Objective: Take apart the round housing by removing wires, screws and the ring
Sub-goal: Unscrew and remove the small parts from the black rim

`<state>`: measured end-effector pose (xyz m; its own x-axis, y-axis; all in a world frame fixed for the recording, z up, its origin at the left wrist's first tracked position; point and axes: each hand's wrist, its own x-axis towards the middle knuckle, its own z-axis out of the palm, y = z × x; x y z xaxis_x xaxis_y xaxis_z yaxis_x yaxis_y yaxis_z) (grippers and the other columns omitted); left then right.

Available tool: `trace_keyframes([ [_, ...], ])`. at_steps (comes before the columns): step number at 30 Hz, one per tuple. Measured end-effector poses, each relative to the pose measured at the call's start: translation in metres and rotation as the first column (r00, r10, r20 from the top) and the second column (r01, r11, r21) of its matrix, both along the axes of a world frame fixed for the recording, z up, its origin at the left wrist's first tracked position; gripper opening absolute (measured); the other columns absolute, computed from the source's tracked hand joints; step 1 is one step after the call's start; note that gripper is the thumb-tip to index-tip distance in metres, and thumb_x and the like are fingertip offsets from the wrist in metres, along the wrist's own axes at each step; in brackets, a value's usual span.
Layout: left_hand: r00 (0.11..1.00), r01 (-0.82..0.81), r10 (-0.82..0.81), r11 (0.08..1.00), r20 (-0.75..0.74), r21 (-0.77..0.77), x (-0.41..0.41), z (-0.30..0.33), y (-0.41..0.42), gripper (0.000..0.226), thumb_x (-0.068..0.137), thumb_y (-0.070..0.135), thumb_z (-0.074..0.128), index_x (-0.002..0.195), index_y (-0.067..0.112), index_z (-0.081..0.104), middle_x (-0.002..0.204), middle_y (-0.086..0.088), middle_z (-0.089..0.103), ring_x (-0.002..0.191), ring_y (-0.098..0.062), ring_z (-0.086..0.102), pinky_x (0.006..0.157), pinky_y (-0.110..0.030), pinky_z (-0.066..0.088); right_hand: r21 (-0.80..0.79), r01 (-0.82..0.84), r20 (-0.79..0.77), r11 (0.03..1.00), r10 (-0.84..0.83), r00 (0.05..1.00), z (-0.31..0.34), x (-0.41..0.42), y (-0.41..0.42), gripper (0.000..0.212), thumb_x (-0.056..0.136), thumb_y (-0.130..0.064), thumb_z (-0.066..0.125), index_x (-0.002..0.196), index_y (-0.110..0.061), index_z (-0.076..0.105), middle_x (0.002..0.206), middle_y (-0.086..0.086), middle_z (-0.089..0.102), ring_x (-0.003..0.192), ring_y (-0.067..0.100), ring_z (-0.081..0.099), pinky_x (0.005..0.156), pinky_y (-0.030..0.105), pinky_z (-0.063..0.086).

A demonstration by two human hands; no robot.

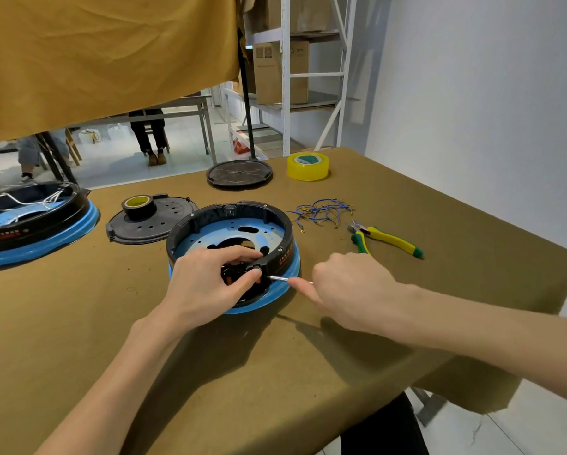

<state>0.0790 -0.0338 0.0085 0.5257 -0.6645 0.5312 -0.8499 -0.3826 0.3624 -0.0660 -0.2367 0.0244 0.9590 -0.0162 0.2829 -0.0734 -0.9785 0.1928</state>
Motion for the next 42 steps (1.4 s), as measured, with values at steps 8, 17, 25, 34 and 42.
trace_keyframes([
  [8,1.000,0.004,-0.004,1.000,-0.006,0.000,0.002,-0.001,-0.001,0.043,0.087,0.062,0.054,0.121,0.042,0.072,0.094,0.035,0.063,0.088,0.021,0.054,0.077,-0.010,0.043,-0.181,-0.087,0.033,0.980,0.095,0.995,0.011,0.006,-0.006,0.074,0.100,-0.066,0.013,0.047,-0.020,0.035,0.038,-0.009,0.029,0.031,0.008,0.031,0.039,0.021,0.030],
  [17,1.000,-0.008,0.008,1.000,0.004,0.000,0.003,-0.004,-0.001,0.044,0.090,0.063,0.053,0.124,0.043,0.071,0.103,0.025,0.074,0.086,0.021,0.054,0.072,-0.009,0.038,-0.284,-0.195,-0.033,0.939,0.193,0.981,0.018,0.034,-0.039,0.081,0.094,-0.072,-0.005,0.055,-0.022,0.045,0.045,-0.009,0.032,0.037,0.008,0.028,0.042,0.023,0.023],
  [25,1.000,-0.018,0.018,1.000,0.007,0.020,0.005,-0.004,-0.003,0.043,0.090,0.063,0.052,0.123,0.044,0.071,0.100,0.026,0.073,0.086,0.019,0.055,0.071,-0.009,0.041,-0.145,-0.124,0.101,0.982,0.139,0.985,-0.008,0.015,-0.018,0.077,0.100,-0.067,0.005,0.047,-0.021,0.036,0.038,-0.010,0.024,0.031,0.004,0.021,0.038,0.019,0.020],
  [34,1.000,-0.003,0.003,1.000,0.000,0.020,0.004,-0.002,-0.002,0.043,0.089,0.065,0.050,0.122,0.045,0.071,0.097,0.029,0.072,0.087,0.017,0.057,0.067,-0.010,0.042,-0.308,-0.296,-0.107,0.904,0.276,0.955,0.018,0.059,-0.053,0.085,0.096,-0.072,-0.006,0.059,-0.019,0.049,0.051,-0.006,0.042,0.042,0.012,0.030,0.045,0.026,0.021],
  [42,1.000,-0.001,0.001,1.000,-0.019,-0.001,0.003,0.000,-0.002,0.043,0.087,0.067,0.052,0.115,0.043,0.074,0.090,0.036,0.065,0.089,0.012,0.062,0.074,-0.015,0.053,0.032,-0.016,-0.043,0.999,0.017,0.999,-0.010,0.010,-0.021,0.082,0.091,-0.081,0.001,0.053,-0.022,0.044,0.044,-0.008,0.036,0.036,0.008,0.037,0.040,0.022,0.027],
])
